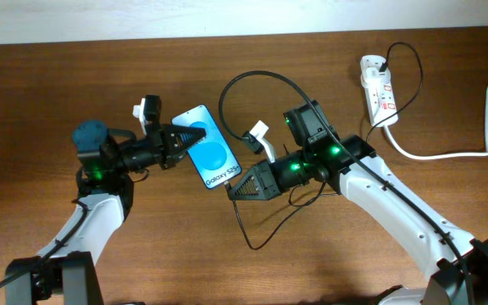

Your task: Plug charger to phone and switch on socket

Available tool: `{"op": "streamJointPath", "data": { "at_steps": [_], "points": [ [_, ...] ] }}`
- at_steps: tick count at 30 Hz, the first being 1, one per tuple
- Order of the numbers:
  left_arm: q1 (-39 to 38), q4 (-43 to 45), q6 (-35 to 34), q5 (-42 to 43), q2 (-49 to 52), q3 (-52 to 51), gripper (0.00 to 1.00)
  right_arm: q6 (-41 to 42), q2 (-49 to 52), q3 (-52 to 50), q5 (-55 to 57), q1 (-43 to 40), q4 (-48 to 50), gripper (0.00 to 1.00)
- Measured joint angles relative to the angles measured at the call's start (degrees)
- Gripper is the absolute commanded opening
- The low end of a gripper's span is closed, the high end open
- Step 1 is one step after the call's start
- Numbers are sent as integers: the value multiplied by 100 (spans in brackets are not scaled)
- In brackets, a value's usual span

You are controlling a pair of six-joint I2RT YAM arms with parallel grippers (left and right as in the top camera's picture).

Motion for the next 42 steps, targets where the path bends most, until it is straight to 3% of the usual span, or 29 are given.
{"op": "streamJointPath", "data": {
  "at_steps": [23,35,42],
  "points": [
    [-79,22,562,433,0,85,0,227,2,-96,-114,33,129,4],
    [-101,48,850,511,0,85,0,313,2,-96,-133,-24,4,24],
    [-153,50,1287,723,0,85,0,282,2,-94,-127,-76,-61,46]
  ]
}}
